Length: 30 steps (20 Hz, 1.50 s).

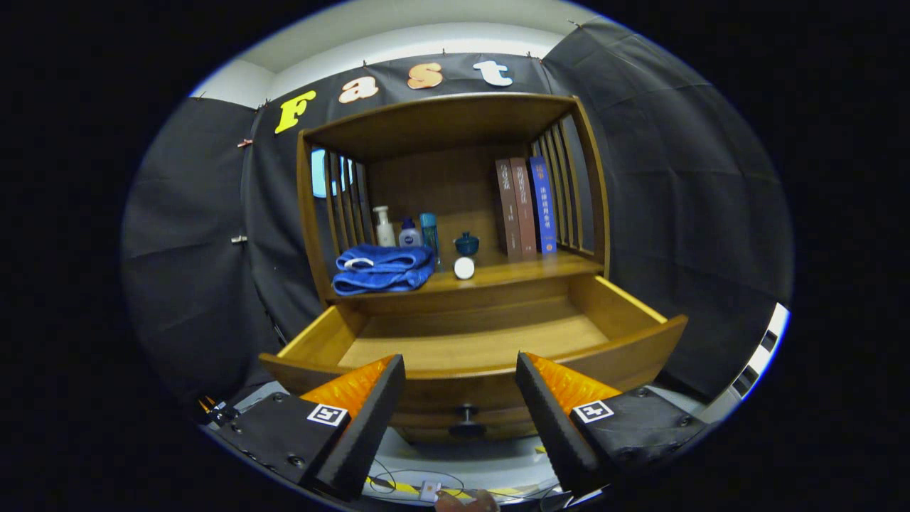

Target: Pull open the drawer, take out the items inside it, and place them on the countertop above the cabinet.

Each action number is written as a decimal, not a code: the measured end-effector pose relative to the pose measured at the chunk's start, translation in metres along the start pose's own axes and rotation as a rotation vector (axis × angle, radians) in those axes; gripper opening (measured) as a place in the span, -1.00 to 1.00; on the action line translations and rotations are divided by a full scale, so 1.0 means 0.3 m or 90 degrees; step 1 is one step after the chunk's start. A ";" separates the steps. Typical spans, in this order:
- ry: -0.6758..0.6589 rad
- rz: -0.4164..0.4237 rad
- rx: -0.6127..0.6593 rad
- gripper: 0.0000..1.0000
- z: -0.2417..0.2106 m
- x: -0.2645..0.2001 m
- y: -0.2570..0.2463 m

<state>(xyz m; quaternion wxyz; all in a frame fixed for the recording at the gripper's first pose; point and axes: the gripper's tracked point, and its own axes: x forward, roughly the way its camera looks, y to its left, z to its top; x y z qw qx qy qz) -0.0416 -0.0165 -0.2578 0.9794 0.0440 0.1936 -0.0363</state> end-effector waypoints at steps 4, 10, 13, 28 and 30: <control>0.033 -0.017 -0.001 0.99 -0.113 0.049 -0.019; 0.057 -0.034 -0.005 1.00 -0.180 0.115 -0.033; 0.054 -0.027 -0.009 1.00 -0.179 0.120 -0.025; 0.064 -0.017 -0.006 1.00 -0.082 0.420 -0.032; 0.064 -0.015 -0.006 0.99 -0.071 0.487 -0.032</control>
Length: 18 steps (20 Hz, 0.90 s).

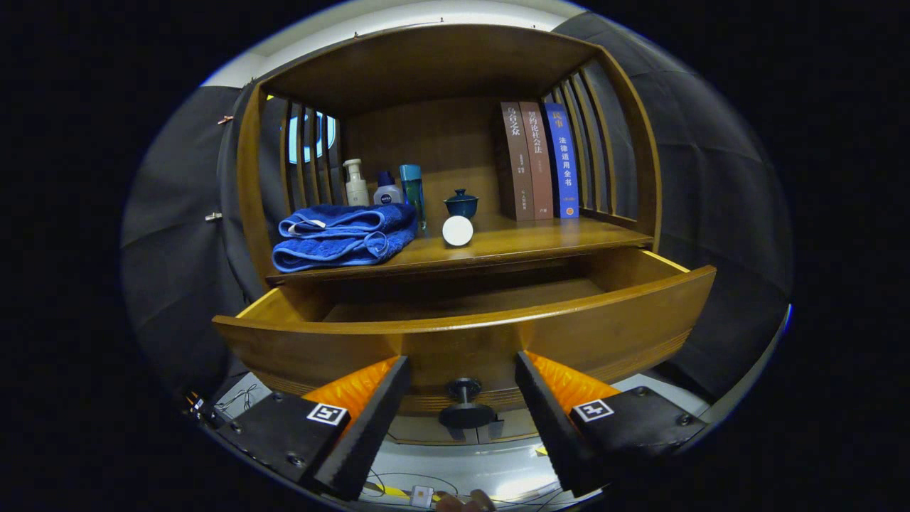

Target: Pull open the drawer, take out the items inside it, and place them on the countertop above the cabinet.

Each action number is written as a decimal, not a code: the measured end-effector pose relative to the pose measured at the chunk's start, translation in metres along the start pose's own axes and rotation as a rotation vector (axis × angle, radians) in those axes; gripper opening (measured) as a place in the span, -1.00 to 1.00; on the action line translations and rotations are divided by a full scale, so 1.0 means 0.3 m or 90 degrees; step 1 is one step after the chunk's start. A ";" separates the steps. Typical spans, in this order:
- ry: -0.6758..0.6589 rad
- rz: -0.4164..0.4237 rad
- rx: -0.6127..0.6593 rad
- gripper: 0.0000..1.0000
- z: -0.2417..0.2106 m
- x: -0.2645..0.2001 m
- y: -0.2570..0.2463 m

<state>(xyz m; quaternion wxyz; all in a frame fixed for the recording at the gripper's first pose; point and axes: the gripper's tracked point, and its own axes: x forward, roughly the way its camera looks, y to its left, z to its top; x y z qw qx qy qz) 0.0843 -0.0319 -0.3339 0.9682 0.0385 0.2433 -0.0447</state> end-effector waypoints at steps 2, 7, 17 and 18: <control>0.001 0.002 0.000 0.99 0.016 0.057 0.000; -0.003 0.004 0.002 0.99 0.039 0.167 0.002; 0.004 0.003 0.023 1.00 0.063 0.280 0.005; 0.000 0.002 0.021 1.00 0.065 0.278 0.004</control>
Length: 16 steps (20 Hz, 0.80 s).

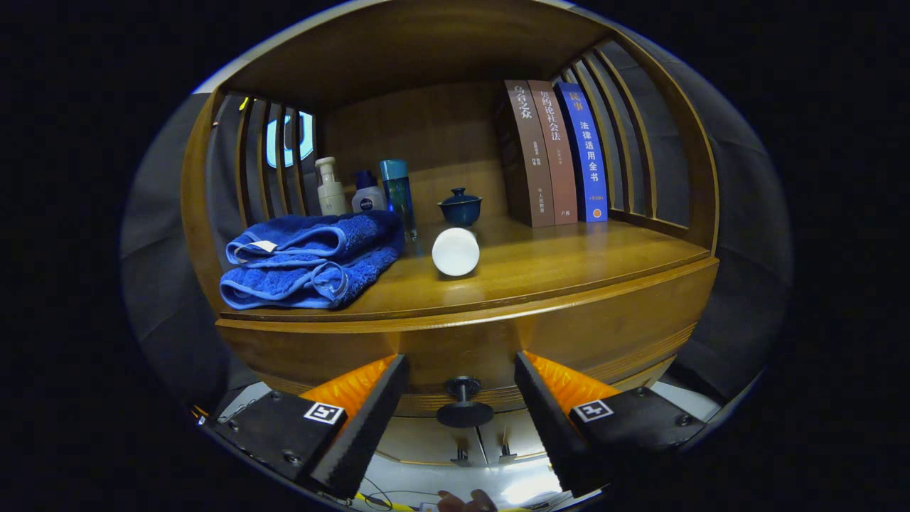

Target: Pull open the drawer, take out the items inside it, and place them on the countertop above the cabinet.

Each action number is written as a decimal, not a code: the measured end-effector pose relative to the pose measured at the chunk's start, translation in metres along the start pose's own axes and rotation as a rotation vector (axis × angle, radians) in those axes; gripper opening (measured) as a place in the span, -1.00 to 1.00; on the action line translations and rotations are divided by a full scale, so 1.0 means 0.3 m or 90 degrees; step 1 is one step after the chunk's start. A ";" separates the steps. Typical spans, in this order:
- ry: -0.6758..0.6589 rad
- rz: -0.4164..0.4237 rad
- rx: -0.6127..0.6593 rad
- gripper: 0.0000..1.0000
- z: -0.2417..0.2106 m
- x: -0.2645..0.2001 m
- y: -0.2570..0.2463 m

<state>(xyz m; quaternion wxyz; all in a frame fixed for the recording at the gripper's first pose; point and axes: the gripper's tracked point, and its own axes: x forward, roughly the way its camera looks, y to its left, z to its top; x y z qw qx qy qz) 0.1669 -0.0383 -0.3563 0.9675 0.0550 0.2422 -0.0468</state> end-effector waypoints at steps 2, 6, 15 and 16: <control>0.000 0.000 -0.001 1.00 -0.005 0.001 -0.001; 0.008 -0.003 -0.011 1.00 -0.008 0.002 -0.008; -0.041 -0.014 -0.031 1.00 0.162 -0.104 -0.022; -0.055 -0.012 -0.035 1.00 0.208 -0.131 -0.015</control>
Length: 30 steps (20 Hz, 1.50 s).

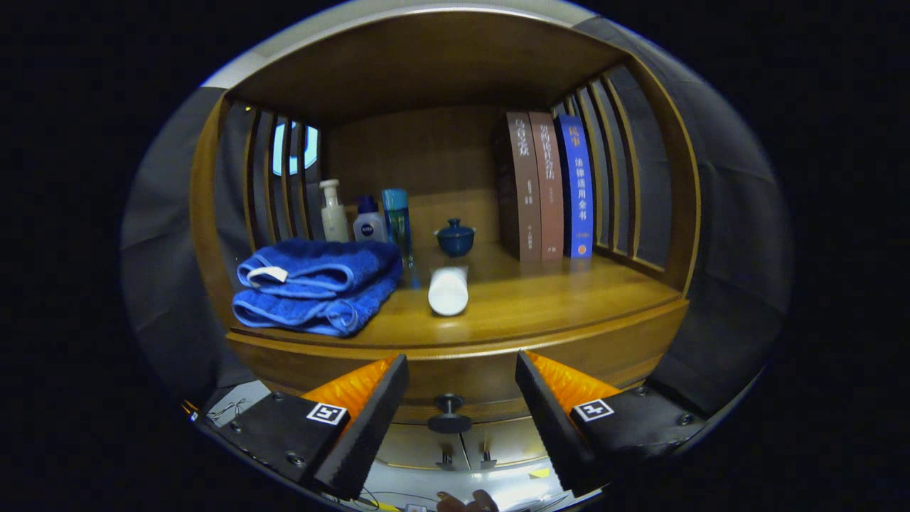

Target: Pull open the drawer, take out the items inside it, and place them on the countertop above the cabinet.

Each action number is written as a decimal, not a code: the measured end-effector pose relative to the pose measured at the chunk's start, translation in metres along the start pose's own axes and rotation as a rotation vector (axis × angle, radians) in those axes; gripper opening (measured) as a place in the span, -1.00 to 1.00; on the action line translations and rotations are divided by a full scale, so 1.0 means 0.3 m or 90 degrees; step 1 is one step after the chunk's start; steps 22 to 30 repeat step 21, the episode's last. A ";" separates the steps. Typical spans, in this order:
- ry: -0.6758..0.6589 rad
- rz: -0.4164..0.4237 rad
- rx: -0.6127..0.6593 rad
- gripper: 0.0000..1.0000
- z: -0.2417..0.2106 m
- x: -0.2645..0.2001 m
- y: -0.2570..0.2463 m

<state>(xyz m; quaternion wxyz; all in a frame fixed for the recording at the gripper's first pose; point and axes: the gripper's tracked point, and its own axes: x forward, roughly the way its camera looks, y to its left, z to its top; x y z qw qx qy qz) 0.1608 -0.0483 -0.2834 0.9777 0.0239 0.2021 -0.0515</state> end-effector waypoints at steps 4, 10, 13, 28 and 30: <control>-0.081 0.013 -0.006 0.99 0.269 -0.128 0.018; -0.131 0.029 -0.022 0.98 0.552 -0.326 0.060; -0.169 0.033 -0.010 0.98 0.665 -0.443 0.068; -0.185 0.057 -0.006 0.98 0.762 -0.676 0.103; -0.185 0.057 -0.006 0.98 0.762 -0.676 0.103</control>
